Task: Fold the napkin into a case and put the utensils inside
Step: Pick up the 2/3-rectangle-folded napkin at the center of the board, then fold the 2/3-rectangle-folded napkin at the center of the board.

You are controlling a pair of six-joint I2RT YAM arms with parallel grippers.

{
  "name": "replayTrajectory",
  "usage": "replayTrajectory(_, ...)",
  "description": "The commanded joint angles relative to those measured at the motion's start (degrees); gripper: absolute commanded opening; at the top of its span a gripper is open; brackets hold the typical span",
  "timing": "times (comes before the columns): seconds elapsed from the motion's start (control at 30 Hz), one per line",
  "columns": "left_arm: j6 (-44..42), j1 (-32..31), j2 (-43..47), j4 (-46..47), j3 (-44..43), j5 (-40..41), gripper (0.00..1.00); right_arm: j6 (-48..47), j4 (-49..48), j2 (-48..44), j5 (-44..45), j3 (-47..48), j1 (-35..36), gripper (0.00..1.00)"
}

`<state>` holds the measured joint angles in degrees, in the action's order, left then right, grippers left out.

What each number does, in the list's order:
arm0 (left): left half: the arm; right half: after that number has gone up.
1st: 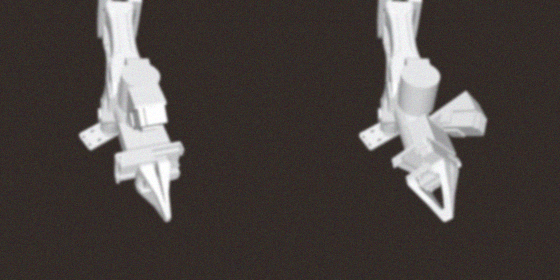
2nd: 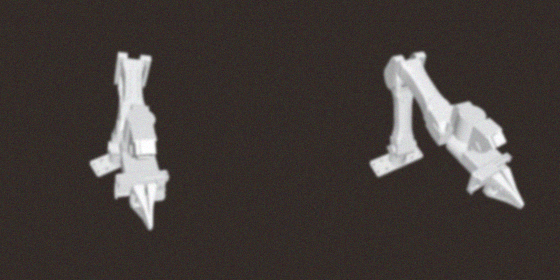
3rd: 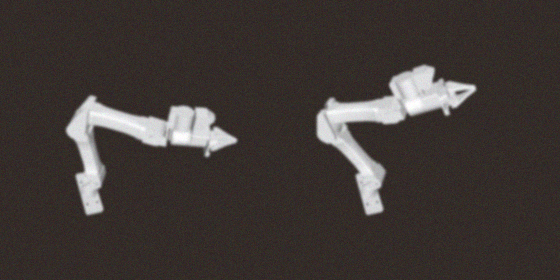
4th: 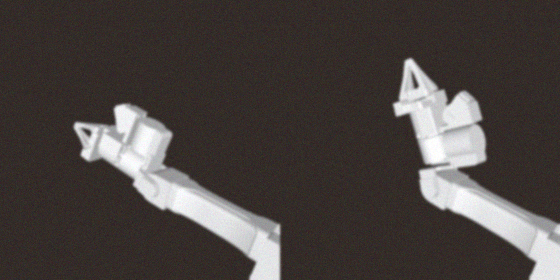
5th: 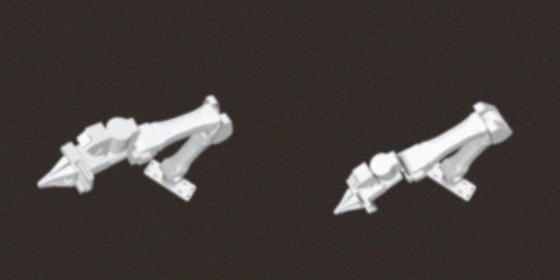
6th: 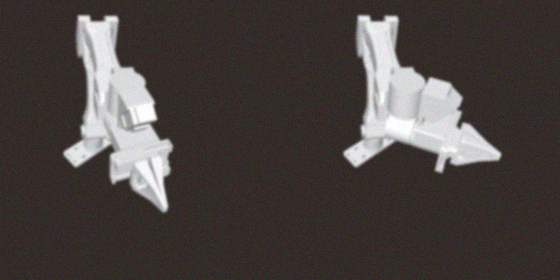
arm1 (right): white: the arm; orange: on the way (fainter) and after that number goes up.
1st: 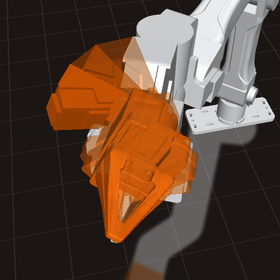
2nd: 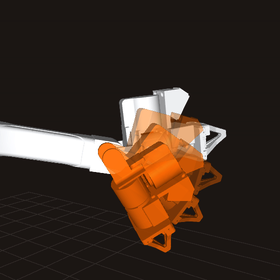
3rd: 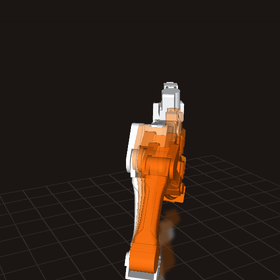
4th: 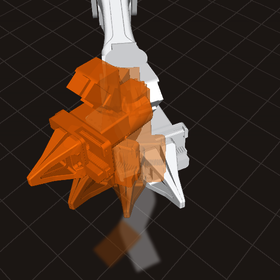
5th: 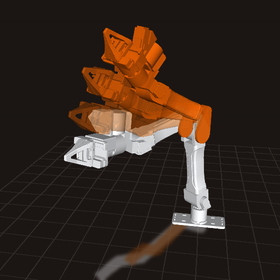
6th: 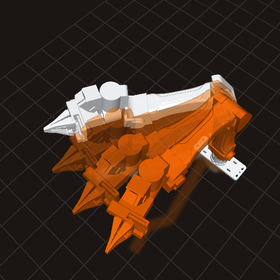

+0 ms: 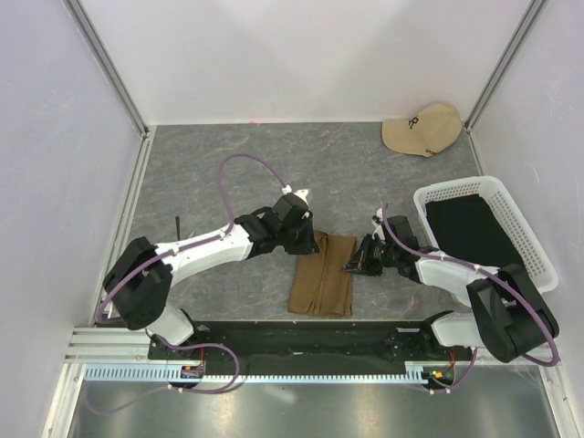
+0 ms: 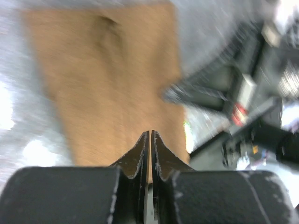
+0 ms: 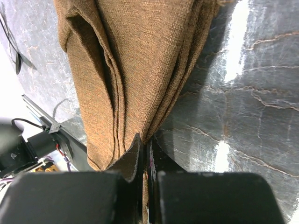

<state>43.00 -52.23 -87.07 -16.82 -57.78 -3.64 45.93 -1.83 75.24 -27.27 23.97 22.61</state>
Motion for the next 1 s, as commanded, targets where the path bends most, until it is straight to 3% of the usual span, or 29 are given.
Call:
replayTrajectory(0.0, 0.07, 2.65, -5.56, 3.11, -1.62, -3.57, 0.08, -1.37, -0.02, -1.24, 1.87, 2.93, 0.77, 0.0)
replayTrajectory(0.17, -1.78, 3.45, -12.76, 4.24, -3.92, -0.23, 0.07, -1.55, 0.5, -1.06, 2.48, 4.15, 1.91, 0.0)
replayTrajectory(0.37, -0.03, 3.54, -18.04, 8.29, -4.27, -3.31, 0.06, -0.58, 1.65, -1.5, 4.06, 6.88, 4.37, 0.0)
replayTrajectory(0.97, 2.17, 3.54, -18.49, 10.67, -3.04, -6.12, 0.04, 6.01, -6.44, 9.39, 6.96, 10.84, 11.49, 0.0)
